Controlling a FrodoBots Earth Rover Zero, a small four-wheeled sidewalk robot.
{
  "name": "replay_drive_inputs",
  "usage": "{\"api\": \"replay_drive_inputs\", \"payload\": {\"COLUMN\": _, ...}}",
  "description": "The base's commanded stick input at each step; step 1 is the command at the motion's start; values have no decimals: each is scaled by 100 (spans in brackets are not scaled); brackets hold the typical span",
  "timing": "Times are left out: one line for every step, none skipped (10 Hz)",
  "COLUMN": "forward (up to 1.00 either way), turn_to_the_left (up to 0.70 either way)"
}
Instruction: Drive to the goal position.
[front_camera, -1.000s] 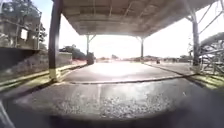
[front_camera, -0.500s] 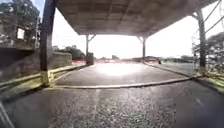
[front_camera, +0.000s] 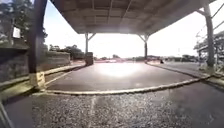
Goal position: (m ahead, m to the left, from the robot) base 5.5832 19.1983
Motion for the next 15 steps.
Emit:
{"api": "replay_drive_inputs", "payload": {"forward": 70, "turn_to_the_left": 0}}
{"api": "replay_drive_inputs", "payload": {"forward": 70, "turn_to_the_left": 0}}
{"api": "replay_drive_inputs", "payload": {"forward": 70, "turn_to_the_left": 0}}
{"api": "replay_drive_inputs", "payload": {"forward": 70, "turn_to_the_left": 0}}
{"api": "replay_drive_inputs", "payload": {"forward": 70, "turn_to_the_left": 0}}
{"api": "replay_drive_inputs", "payload": {"forward": 70, "turn_to_the_left": 0}}
{"api": "replay_drive_inputs", "payload": {"forward": 70, "turn_to_the_left": 0}}
{"api": "replay_drive_inputs", "payload": {"forward": 70, "turn_to_the_left": 0}}
{"api": "replay_drive_inputs", "payload": {"forward": 70, "turn_to_the_left": 0}}
{"api": "replay_drive_inputs", "payload": {"forward": 70, "turn_to_the_left": 0}}
{"api": "replay_drive_inputs", "payload": {"forward": 70, "turn_to_the_left": 0}}
{"api": "replay_drive_inputs", "payload": {"forward": 70, "turn_to_the_left": 0}}
{"api": "replay_drive_inputs", "payload": {"forward": 70, "turn_to_the_left": 0}}
{"api": "replay_drive_inputs", "payload": {"forward": 70, "turn_to_the_left": 0}}
{"api": "replay_drive_inputs", "payload": {"forward": 70, "turn_to_the_left": 0}}
